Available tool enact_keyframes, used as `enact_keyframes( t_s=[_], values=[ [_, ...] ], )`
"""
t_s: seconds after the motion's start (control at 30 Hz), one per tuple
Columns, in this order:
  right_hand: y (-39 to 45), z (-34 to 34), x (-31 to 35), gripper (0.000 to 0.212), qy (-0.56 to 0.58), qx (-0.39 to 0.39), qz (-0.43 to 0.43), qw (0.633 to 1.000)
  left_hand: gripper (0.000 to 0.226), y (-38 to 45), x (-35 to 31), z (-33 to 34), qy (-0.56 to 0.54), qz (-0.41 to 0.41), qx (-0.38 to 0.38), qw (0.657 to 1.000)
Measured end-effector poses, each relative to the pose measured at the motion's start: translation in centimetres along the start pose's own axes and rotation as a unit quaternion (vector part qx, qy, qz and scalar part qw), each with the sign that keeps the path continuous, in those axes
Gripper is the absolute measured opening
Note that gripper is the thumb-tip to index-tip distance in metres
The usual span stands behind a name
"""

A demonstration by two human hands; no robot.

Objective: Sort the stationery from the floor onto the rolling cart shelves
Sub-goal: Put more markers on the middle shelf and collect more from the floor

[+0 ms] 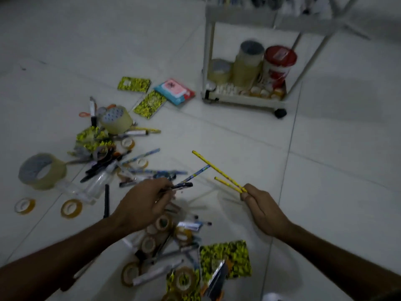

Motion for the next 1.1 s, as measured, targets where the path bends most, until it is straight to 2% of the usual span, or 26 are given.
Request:
enact_keyframes(
  t_s=[0.1, 0.23, 0.37, 0.5, 0.6, 0.73, 0.87, 0.97, 1.1],
  values=[
    [2.1, -2.9, 2.2, 0.035, 0.031, -0.062, -0.008, 0.998, 0.022, 3.4, -2.5, -3.4, -0.049, 0.026, -0.040, 0.998],
    [4.8, -8.5, 6.1, 0.031, 0.065, -0.149, -0.023, 0.986, 0.035, 7.5, -5.6, -9.2, -0.060, 0.047, -0.106, 0.991],
    [7.7, -14.8, 9.8, 0.028, 0.090, -0.213, -0.012, 0.973, 0.034, 11.6, -8.4, -14.8, -0.098, 0.045, -0.158, 0.982],
    [11.8, -21.4, 12.6, 0.031, 0.063, -0.239, 0.011, 0.969, 0.036, 16.0, -10.9, -19.0, -0.161, 0.062, -0.167, 0.971],
    [15.1, -25.1, 13.8, 0.037, 0.083, -0.213, 0.059, 0.972, 0.045, 19.1, -11.8, -20.7, -0.188, 0.044, -0.163, 0.968],
    [19.9, -28.4, 15.1, 0.025, 0.076, -0.128, 0.139, 0.979, 0.032, 22.7, -12.8, -21.6, -0.204, 0.003, -0.158, 0.966],
    [24.6, -29.9, 16.0, 0.029, 0.125, -0.079, 0.218, 0.965, 0.030, 25.2, -13.5, -22.4, -0.213, -0.029, -0.160, 0.963],
    [27.0, -29.5, 16.8, 0.020, 0.127, -0.027, 0.224, 0.966, 0.024, 26.4, -13.4, -22.9, -0.236, -0.054, -0.167, 0.956],
    [27.1, -29.5, 17.2, 0.021, 0.109, 0.024, 0.220, 0.969, 0.018, 27.0, -13.1, -23.1, -0.269, -0.067, -0.160, 0.947]
  ],
)
Point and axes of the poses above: each hand's wrist, its own y-axis towards the middle knuckle, its own z-axis out of the palm, x = y × z, the point moved 6 cm from there along y, towards the middle knuckle, and after that the axes turned 10 degrees about x, right-handed, at the moved point
